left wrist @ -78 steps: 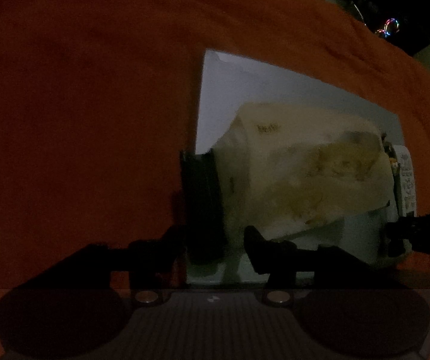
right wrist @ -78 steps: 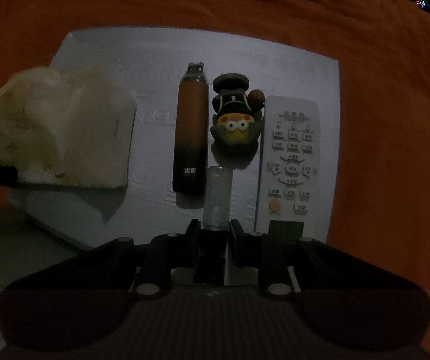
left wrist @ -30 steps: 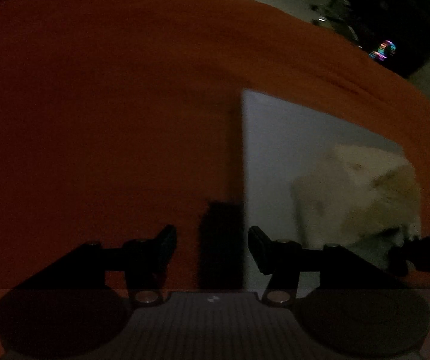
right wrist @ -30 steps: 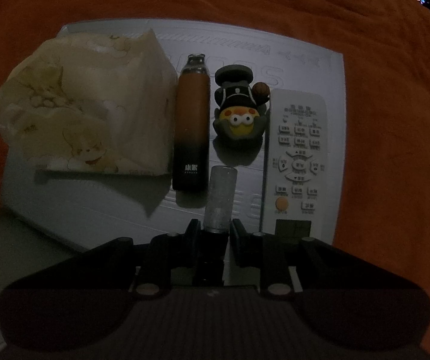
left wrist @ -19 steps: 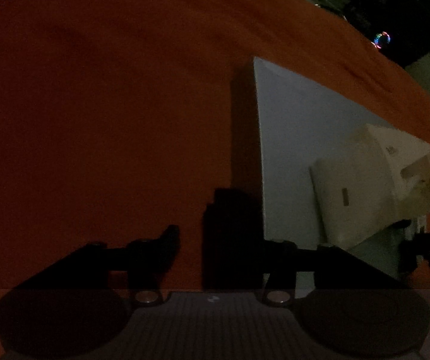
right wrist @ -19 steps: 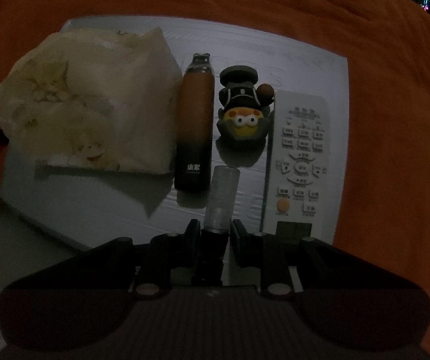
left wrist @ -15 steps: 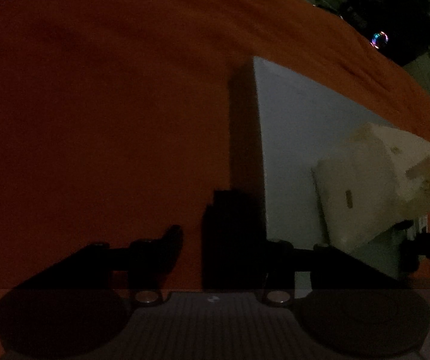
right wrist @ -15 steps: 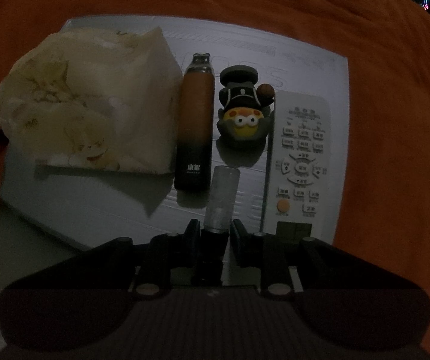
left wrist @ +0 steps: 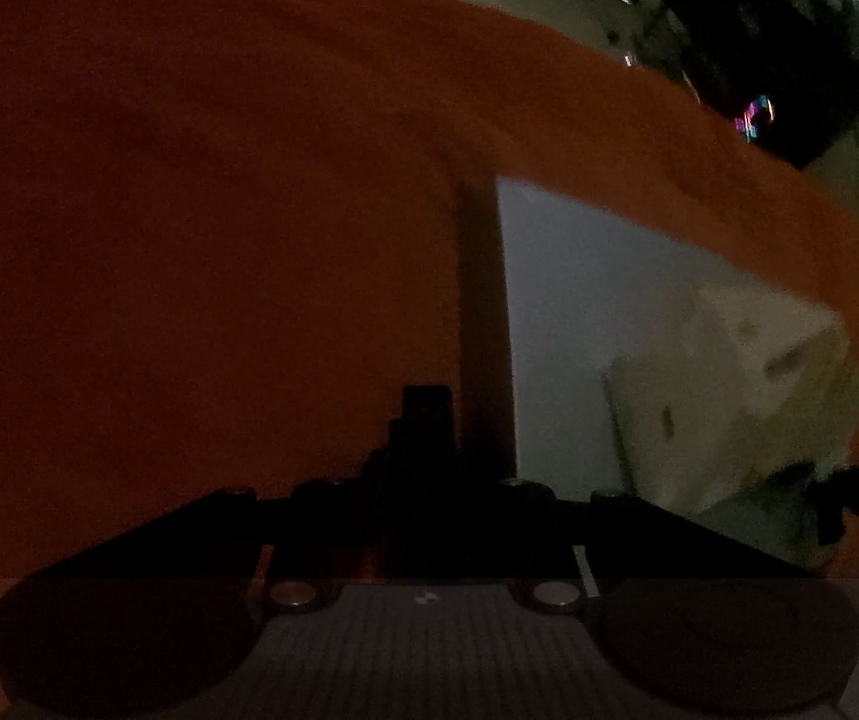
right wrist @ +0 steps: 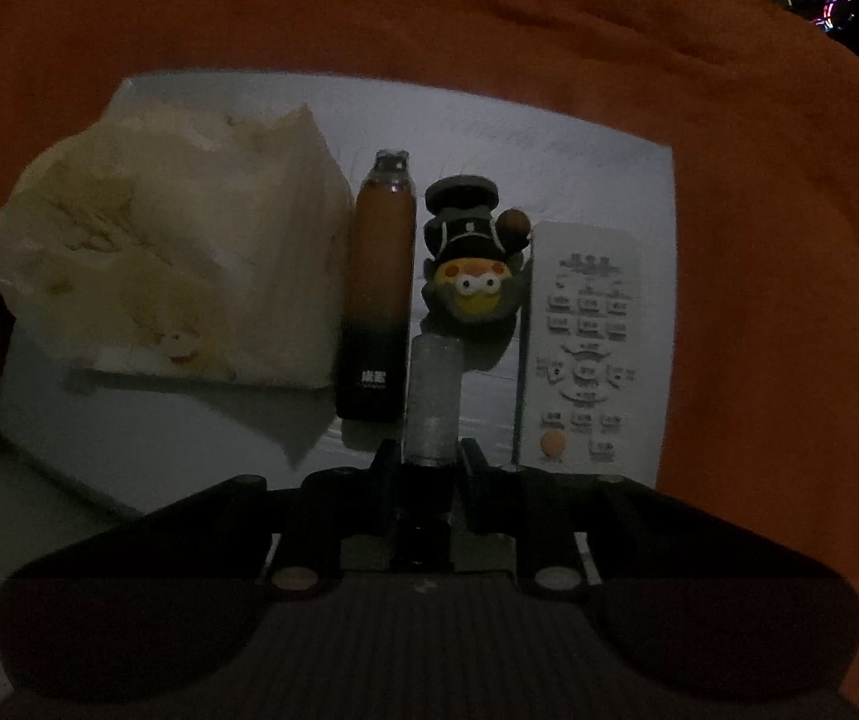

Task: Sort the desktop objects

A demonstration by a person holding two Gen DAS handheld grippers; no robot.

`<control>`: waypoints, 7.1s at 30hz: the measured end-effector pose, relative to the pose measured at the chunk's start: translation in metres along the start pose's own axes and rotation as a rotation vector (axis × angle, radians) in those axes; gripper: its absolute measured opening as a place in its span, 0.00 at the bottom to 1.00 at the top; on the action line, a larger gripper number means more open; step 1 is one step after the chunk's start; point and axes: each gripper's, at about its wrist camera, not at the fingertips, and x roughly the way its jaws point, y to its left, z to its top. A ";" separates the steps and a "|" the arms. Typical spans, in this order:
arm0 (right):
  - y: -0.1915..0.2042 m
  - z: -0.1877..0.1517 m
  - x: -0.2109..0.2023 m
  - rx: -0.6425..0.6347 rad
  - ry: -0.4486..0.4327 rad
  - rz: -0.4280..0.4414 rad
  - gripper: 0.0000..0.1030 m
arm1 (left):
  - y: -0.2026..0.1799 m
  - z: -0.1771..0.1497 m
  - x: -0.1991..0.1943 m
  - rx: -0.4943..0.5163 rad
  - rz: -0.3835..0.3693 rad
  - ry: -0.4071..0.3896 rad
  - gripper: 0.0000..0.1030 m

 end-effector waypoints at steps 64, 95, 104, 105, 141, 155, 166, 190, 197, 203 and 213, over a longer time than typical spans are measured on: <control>0.051 -0.240 -0.040 0.072 -0.012 0.006 0.22 | -0.163 -0.250 -0.042 0.280 0.079 0.136 0.19; 0.013 -0.177 -0.139 0.233 -0.209 0.145 0.29 | -0.175 -0.171 -0.117 0.203 -0.025 -0.039 0.35; -0.041 -0.109 -0.168 0.265 -0.297 0.100 0.33 | -0.202 -0.100 -0.101 0.196 -0.081 -0.074 0.35; -0.046 -0.100 -0.164 0.263 -0.291 0.092 0.33 | -0.207 -0.093 -0.093 0.200 -0.080 -0.073 0.35; -0.097 -0.014 -0.018 0.101 -0.035 0.119 0.36 | -0.259 -0.008 0.100 0.084 0.023 0.140 0.35; -0.068 -0.004 -0.002 0.092 -0.009 0.052 0.68 | -0.233 -0.012 0.083 0.097 0.018 0.145 0.21; -0.055 0.010 0.009 0.083 0.002 -0.040 0.51 | -0.208 -0.021 0.067 0.129 0.041 0.143 0.25; -0.059 0.002 0.002 0.097 -0.002 -0.056 0.48 | -0.218 -0.009 0.085 0.159 0.037 0.125 0.22; -0.051 0.000 -0.008 0.091 -0.025 -0.055 0.47 | -0.214 -0.012 0.068 0.143 0.009 0.090 0.21; -0.048 -0.004 -0.032 0.118 -0.111 -0.058 0.47 | -0.217 -0.010 0.038 0.143 -0.013 0.039 0.21; -0.043 -0.024 -0.083 0.139 -0.183 -0.027 0.47 | -0.219 -0.020 -0.016 0.145 -0.048 -0.021 0.21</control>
